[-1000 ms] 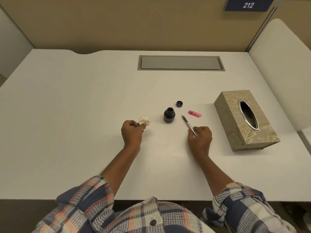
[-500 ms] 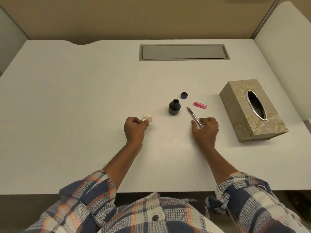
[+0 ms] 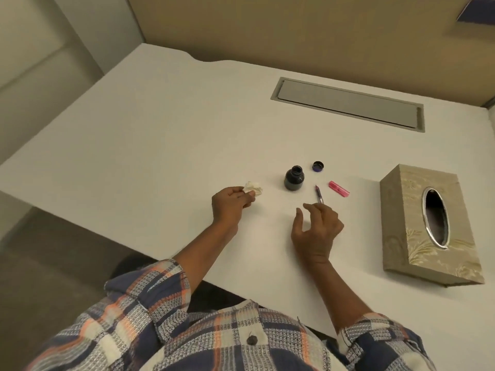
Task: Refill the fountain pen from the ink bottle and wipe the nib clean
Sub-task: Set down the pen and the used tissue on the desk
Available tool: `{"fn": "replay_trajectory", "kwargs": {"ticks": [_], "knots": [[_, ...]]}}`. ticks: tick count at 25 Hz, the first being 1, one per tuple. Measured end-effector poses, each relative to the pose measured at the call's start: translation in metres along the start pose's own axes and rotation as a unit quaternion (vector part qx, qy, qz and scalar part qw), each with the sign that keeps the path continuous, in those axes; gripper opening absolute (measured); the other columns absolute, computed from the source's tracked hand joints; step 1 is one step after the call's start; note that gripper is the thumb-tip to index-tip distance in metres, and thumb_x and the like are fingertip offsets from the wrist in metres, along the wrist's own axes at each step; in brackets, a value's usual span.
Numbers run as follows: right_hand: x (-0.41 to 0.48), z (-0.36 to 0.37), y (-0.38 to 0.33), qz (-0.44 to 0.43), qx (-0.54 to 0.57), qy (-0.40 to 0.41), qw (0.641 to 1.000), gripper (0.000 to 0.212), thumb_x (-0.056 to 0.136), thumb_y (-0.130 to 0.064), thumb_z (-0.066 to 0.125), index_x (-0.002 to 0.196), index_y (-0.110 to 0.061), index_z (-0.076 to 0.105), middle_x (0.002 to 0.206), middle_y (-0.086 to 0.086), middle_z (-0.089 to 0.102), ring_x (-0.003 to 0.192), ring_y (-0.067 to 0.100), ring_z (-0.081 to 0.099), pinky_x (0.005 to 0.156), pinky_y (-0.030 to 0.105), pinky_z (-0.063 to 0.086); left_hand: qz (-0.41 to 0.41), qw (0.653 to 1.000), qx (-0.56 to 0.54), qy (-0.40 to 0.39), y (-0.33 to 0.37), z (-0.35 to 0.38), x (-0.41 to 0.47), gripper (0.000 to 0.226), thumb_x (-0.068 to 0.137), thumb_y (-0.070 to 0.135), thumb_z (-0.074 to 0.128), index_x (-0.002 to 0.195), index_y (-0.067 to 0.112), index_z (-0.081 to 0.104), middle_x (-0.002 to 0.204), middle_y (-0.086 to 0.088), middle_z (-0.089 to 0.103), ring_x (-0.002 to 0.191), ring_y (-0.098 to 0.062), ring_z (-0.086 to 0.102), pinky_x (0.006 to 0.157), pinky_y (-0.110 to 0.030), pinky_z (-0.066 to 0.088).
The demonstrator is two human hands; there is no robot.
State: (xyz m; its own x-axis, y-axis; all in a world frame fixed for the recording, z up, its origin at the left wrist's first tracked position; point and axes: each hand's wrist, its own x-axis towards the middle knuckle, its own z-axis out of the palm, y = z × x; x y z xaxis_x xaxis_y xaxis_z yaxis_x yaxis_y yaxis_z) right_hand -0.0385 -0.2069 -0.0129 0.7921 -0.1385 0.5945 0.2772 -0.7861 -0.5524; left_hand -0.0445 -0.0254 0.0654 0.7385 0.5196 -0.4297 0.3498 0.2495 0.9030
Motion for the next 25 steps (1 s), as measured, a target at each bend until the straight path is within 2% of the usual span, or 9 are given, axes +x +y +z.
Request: {"fn": "replay_trajectory", "kwargs": {"ticks": [2,5,7,11,13,15,20,25], "knots": [[0.002,-0.001,-0.02,-0.028,0.084,-0.067,0.994,0.013,0.084,-0.017,0.066,0.094,-0.008,0.07,0.09,0.008,0.067,0.083,0.023,0.06,0.076,0.036,0.045,0.012,1.0,-0.011,0.005,-0.006,0.0,-0.013,0.024,0.073,0.003,0.075,0.096,-0.002,0.068,0.089,-0.016,0.072,0.076,-0.025,0.068,0.077,-0.032,0.056],[0.013,-0.006,-0.055,0.067,0.227,-0.237,0.942,0.022,0.09,-0.024,0.064,0.105,-0.009,0.069,0.092,0.0,0.069,0.075,0.008,0.061,0.071,0.017,0.046,0.021,1.0,-0.019,0.007,-0.013,-0.001,-0.029,0.024,0.073,0.005,0.074,0.096,-0.001,0.071,0.093,-0.016,0.073,0.079,-0.023,0.069,0.079,-0.033,0.057],[0.017,-0.007,-0.067,0.112,0.268,-0.293,0.911,0.019,0.092,-0.027,0.062,0.1,-0.013,0.071,0.087,-0.007,0.071,0.072,0.001,0.061,0.065,0.006,0.042,0.027,0.999,-0.024,0.003,-0.016,-0.003,-0.037,0.023,0.074,0.007,0.074,0.097,0.002,0.072,0.094,-0.013,0.073,0.08,-0.023,0.07,0.078,-0.033,0.057],[0.017,-0.008,-0.077,0.192,0.307,-0.312,0.879,0.014,0.091,-0.024,0.063,0.092,-0.014,0.072,0.081,-0.009,0.07,0.071,-0.006,0.061,0.065,0.005,0.043,-0.009,1.0,-0.014,-0.001,-0.019,-0.01,-0.04,0.021,0.079,0.012,0.072,0.098,0.005,0.072,0.097,-0.011,0.073,0.085,-0.023,0.069,0.078,-0.032,0.056],[0.016,-0.005,-0.082,0.216,0.299,-0.326,0.87,0.015,0.09,-0.023,0.062,0.093,-0.013,0.073,0.082,-0.006,0.071,0.073,-0.001,0.063,0.069,0.011,0.045,-0.013,0.999,0.042,-0.03,-0.021,-0.015,-0.039,0.02,0.084,0.016,0.066,0.099,0.003,0.07,0.098,-0.012,0.072,0.087,-0.023,0.069,0.077,-0.031,0.055],[0.014,0.001,-0.09,0.227,0.298,-0.34,0.863,0.015,0.09,-0.022,0.061,0.092,-0.012,0.072,0.081,-0.002,0.072,0.072,0.005,0.063,0.069,0.017,0.046,0.019,0.992,0.116,-0.048,-0.021,-0.023,-0.039,0.024,0.09,0.021,0.059,0.101,0.002,0.069,0.097,-0.01,0.072,0.087,-0.022,0.069,0.076,-0.031,0.056],[0.007,0.017,-0.128,0.187,0.284,-0.375,0.863,0.017,0.091,-0.022,0.058,0.084,-0.014,0.072,0.073,-0.007,0.07,0.062,-0.001,0.058,0.063,0.015,0.041,0.109,0.965,0.235,-0.028,-0.007,-0.067,-0.03,0.03,0.094,0.023,0.052,0.088,0.001,0.071,0.083,-0.012,0.072,0.077,-0.021,0.068,0.08,-0.034,0.054],[-0.016,0.054,-0.206,0.157,0.276,-0.405,0.857,0.018,0.091,-0.024,0.058,0.087,-0.014,0.073,0.078,-0.003,0.072,0.069,0.01,0.062,0.069,0.027,0.049,0.132,0.966,0.219,0.043,0.008,-0.151,-0.01,0.026,0.087,0.027,0.061,0.079,0.007,0.075,0.075,-0.007,0.073,0.073,-0.016,0.069,0.078,-0.032,0.054]]}}
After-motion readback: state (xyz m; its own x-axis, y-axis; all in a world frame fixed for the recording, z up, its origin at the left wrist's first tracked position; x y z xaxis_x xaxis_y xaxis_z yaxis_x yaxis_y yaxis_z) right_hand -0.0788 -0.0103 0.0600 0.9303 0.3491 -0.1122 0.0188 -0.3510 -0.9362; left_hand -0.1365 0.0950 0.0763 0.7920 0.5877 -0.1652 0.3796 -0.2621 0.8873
